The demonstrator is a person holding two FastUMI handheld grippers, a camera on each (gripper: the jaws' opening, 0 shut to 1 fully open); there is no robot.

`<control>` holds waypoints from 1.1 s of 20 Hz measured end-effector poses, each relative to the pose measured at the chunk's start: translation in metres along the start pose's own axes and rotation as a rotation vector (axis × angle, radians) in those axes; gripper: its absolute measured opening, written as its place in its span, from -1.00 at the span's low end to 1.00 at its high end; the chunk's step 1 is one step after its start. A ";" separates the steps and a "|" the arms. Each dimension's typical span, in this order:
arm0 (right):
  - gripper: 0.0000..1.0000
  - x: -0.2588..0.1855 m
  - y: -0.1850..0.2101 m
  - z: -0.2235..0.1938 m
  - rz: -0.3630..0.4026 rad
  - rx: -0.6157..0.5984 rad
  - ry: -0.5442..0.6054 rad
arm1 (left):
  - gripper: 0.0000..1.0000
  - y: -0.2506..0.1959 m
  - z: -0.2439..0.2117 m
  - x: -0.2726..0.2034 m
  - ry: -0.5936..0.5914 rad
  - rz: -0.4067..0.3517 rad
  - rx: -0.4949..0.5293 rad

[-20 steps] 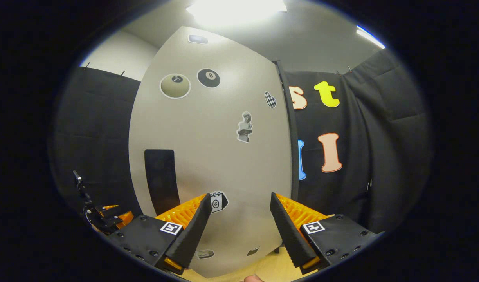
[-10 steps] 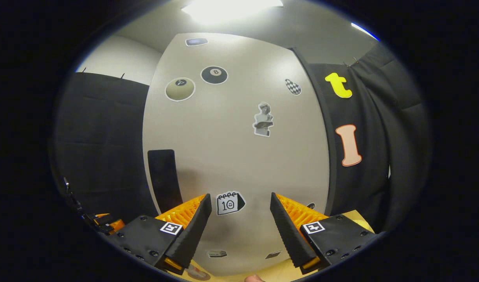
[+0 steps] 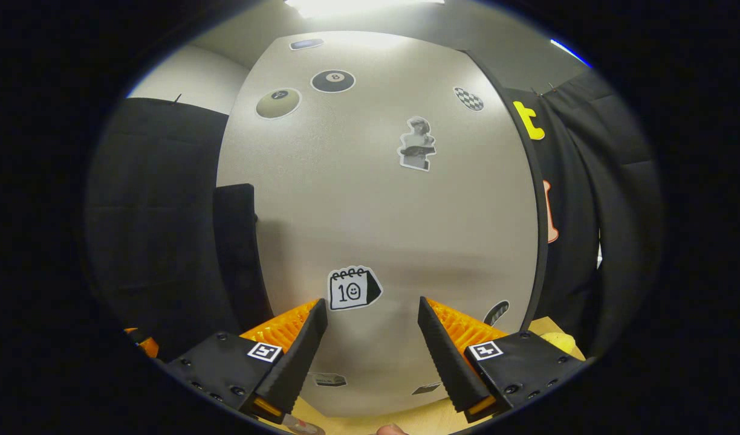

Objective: Open the cabinet door with the right hand, grasp the bottle in the cabinet with the left hand and place it on the coaster, then close the cabinet door with the right hand.

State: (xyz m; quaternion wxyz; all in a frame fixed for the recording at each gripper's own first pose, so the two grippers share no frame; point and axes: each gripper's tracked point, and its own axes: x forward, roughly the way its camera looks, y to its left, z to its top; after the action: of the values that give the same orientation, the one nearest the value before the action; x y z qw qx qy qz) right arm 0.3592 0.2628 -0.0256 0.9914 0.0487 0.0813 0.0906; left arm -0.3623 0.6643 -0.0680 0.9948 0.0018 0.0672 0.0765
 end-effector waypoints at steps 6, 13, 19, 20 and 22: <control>0.92 0.000 0.002 0.000 -0.034 -0.002 -0.029 | 0.77 0.021 -0.007 -0.005 0.016 0.013 -0.012; 0.94 0.000 0.003 -0.004 -0.074 0.041 -0.026 | 0.77 0.011 0.000 -0.004 0.012 -0.043 0.022; 0.94 -0.023 0.008 0.018 -0.049 0.010 -0.072 | 0.78 -0.039 0.028 0.002 -0.028 -0.148 0.038; 0.93 -0.035 0.006 0.022 -0.044 -0.001 -0.080 | 0.78 -0.050 0.031 0.003 -0.037 -0.167 0.038; 0.93 -0.058 0.001 0.028 -0.034 -0.012 -0.088 | 0.80 -0.073 0.038 0.004 -0.047 -0.200 0.031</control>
State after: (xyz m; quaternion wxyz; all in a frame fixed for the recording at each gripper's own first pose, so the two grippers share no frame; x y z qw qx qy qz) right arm 0.3072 0.2509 0.0109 0.9957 0.0455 0.0377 0.0720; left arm -0.3424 0.5927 -0.0318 0.9986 0.0125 0.0448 -0.0245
